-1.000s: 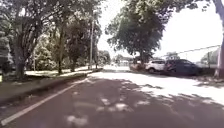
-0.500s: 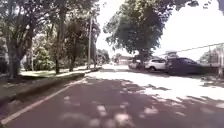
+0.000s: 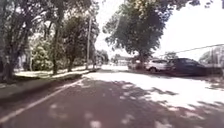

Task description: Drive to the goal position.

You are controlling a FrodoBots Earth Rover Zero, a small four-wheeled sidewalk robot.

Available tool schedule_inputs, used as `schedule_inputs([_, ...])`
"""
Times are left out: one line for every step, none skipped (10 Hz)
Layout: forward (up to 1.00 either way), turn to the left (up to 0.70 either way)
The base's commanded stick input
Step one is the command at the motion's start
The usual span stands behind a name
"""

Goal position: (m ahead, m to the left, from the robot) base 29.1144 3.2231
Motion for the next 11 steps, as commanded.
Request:
schedule_inputs([0.70,0.00])
schedule_inputs([0.70,0.00])
schedule_inputs([0.70,0.00])
schedule_inputs([0.70,0.00])
schedule_inputs([0.70,0.00])
schedule_inputs([0.70,0.00])
schedule_inputs([0.70,0.00])
schedule_inputs([0.70,0.00])
schedule_inputs([0.70,0.00])
schedule_inputs([0.70,0.00])
schedule_inputs([0.70,0.00])
